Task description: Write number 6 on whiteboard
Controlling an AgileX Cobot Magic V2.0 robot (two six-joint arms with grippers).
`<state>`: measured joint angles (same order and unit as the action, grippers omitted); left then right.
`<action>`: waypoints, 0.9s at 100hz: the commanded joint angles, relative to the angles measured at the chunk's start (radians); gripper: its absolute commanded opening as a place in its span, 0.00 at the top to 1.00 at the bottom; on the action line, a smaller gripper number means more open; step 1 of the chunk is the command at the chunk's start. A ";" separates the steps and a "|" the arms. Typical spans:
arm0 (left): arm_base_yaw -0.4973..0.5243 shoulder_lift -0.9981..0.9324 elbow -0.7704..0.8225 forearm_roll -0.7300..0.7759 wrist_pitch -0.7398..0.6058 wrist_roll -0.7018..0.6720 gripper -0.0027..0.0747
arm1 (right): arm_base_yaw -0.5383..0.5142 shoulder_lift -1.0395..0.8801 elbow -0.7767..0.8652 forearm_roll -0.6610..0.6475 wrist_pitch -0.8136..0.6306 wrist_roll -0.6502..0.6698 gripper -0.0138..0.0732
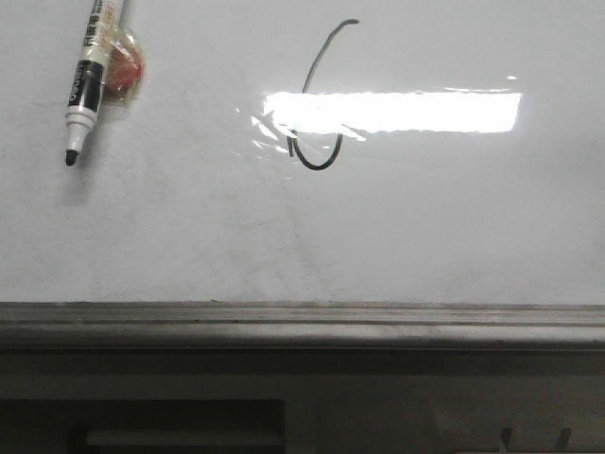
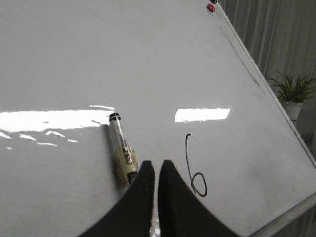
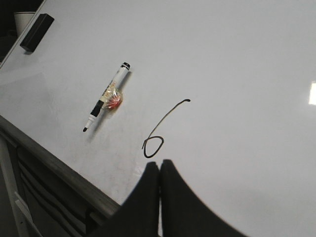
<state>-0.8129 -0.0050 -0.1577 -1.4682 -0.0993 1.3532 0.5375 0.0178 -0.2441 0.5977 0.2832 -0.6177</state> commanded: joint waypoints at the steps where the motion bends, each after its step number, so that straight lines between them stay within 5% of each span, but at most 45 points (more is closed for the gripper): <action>1: -0.002 -0.029 -0.023 0.002 -0.005 0.000 0.99 | -0.006 0.010 -0.013 0.001 -0.079 -0.002 0.89; 90: -0.002 -0.029 -0.023 -0.069 -0.020 0.000 0.99 | -0.006 0.010 -0.006 0.001 -0.070 -0.002 0.89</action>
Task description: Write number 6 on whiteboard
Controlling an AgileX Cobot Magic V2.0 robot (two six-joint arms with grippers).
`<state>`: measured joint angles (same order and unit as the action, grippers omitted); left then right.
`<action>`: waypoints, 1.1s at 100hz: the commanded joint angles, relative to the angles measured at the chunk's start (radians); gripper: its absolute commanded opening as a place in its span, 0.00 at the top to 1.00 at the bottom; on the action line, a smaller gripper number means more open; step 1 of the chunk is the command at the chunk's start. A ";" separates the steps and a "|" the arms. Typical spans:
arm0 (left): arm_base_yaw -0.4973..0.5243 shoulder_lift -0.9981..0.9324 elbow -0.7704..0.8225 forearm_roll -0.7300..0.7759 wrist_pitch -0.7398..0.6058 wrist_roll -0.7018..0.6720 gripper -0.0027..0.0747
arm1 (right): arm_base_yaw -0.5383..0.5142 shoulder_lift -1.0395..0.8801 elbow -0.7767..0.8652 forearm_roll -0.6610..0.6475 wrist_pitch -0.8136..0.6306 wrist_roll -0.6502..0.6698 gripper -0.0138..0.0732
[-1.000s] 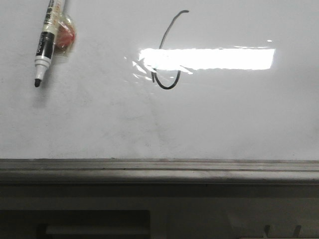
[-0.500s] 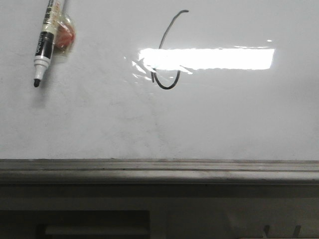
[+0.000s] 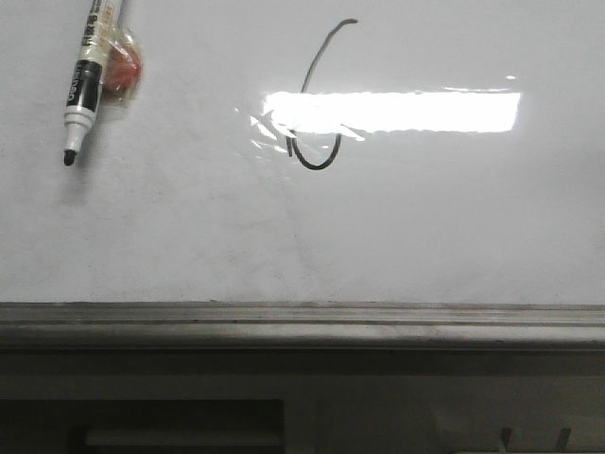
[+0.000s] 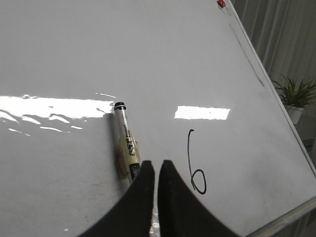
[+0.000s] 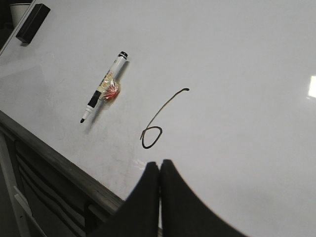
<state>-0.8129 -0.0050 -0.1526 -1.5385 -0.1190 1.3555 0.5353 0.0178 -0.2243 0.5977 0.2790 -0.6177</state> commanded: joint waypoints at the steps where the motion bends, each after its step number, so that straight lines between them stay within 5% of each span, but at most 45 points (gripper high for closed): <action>1: -0.002 -0.029 -0.028 0.001 0.000 -0.002 0.99 | -0.004 0.010 -0.026 0.001 -0.066 -0.002 0.89; 10: -0.002 -0.029 -0.028 0.036 -0.005 -0.004 0.99 | -0.004 0.010 -0.026 0.001 -0.066 -0.002 0.89; 19: 0.005 -0.028 -0.026 0.252 -0.004 -0.089 0.99 | -0.004 0.010 -0.026 0.001 -0.066 -0.002 0.89; 34: 0.094 0.017 0.005 0.903 -0.066 -0.703 0.99 | -0.004 0.010 -0.026 0.001 -0.066 -0.002 0.89; 44: 0.225 0.057 0.039 1.155 -0.073 -0.970 0.99 | -0.004 0.010 -0.026 0.001 -0.066 -0.002 0.89; 73: 0.597 0.070 0.142 1.397 -0.048 -1.208 0.99 | -0.004 0.010 -0.026 0.001 -0.067 -0.002 0.89; 110: 0.724 -0.033 0.194 1.470 0.103 -1.242 0.99 | -0.004 0.010 -0.026 0.001 -0.072 -0.002 0.89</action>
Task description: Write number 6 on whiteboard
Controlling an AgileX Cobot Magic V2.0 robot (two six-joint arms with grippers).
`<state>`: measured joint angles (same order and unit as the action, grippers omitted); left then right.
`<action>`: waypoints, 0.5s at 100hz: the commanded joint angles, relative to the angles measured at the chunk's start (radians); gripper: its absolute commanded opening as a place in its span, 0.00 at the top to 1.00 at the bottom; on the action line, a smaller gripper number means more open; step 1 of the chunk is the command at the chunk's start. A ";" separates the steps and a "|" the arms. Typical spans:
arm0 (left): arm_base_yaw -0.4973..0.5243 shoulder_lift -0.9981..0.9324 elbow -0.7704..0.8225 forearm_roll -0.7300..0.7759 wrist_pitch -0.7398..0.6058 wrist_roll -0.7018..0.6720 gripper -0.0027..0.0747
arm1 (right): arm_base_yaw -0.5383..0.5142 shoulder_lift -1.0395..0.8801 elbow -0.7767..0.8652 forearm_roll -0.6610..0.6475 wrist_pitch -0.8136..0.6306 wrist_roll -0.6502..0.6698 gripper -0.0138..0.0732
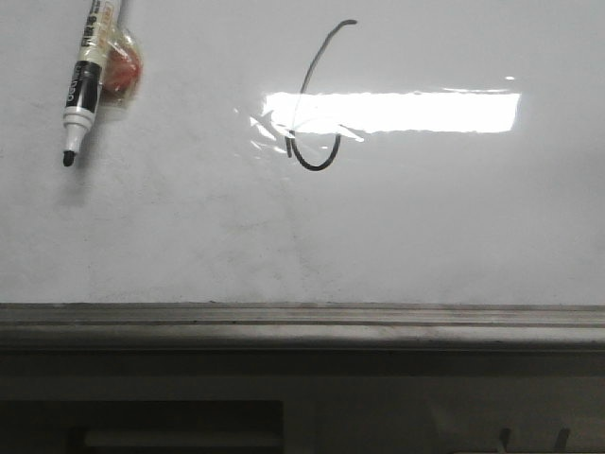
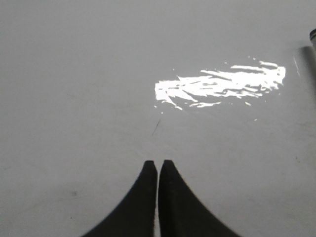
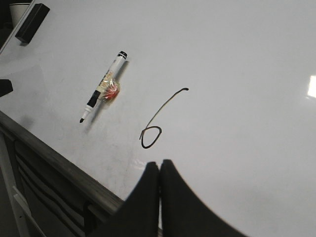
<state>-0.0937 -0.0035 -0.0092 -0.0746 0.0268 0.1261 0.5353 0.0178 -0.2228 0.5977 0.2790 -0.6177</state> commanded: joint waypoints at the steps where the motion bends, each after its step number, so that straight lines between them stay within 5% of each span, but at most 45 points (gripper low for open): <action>1: 0.002 -0.034 0.051 0.006 -0.041 -0.013 0.99 | -0.004 0.010 -0.028 0.001 -0.072 -0.002 0.89; 50: 0.048 -0.034 0.051 -0.017 -0.041 -0.013 0.99 | -0.004 0.010 -0.028 0.001 -0.072 -0.002 0.89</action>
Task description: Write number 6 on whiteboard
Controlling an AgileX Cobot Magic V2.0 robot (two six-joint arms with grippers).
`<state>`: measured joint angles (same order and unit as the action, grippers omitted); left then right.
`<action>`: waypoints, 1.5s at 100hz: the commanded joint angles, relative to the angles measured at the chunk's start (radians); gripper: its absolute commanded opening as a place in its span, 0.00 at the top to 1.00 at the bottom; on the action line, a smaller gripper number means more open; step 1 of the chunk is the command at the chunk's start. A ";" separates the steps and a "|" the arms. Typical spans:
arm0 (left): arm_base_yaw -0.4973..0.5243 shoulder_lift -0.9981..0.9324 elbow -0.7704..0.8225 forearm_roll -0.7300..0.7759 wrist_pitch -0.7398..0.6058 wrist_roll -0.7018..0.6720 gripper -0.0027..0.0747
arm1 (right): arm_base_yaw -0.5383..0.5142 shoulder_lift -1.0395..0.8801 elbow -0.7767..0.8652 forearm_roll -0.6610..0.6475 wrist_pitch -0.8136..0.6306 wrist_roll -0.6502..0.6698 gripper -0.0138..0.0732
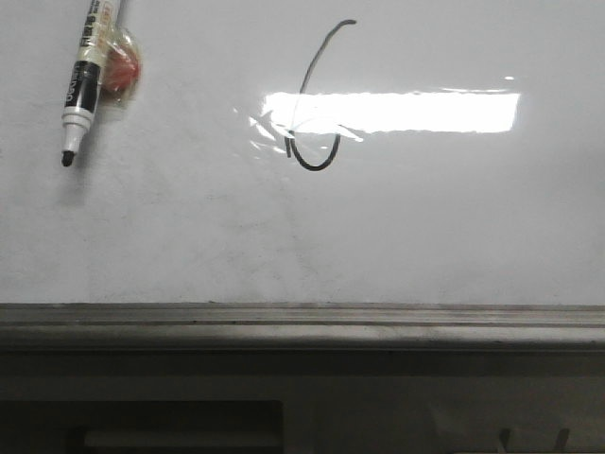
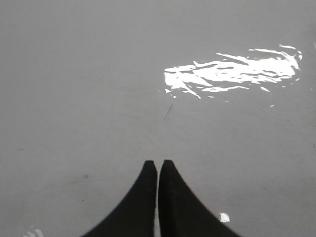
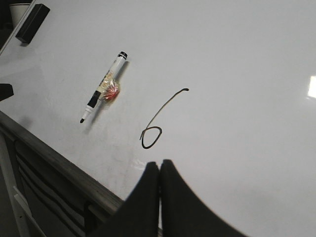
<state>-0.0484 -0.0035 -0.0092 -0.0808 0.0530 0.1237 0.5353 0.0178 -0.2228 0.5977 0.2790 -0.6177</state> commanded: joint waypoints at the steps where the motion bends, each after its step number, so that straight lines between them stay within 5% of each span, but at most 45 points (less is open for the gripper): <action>1: 0.003 -0.034 0.051 -0.013 -0.067 -0.010 0.99 | -0.004 0.010 -0.028 0.001 -0.072 -0.002 0.89; 90: -0.001 -0.032 0.051 -0.022 -0.072 -0.010 0.99 | -0.004 0.010 -0.028 0.001 -0.072 -0.002 0.89; 103: -0.001 -0.032 0.051 -0.022 -0.072 -0.010 0.99 | -0.013 0.010 0.003 -0.169 -0.135 0.030 0.89; 119: -0.001 -0.032 0.051 -0.022 -0.072 -0.010 0.99 | -0.170 0.012 0.109 -0.452 -0.322 0.256 0.89; 150: -0.001 -0.032 0.051 -0.022 -0.072 -0.010 0.99 | -0.512 -0.016 0.255 -0.570 -0.313 0.378 0.89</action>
<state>-0.0484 -0.0035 -0.0092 -0.0949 0.0566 0.1213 0.0724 0.0158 0.0089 0.0613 0.0434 -0.2585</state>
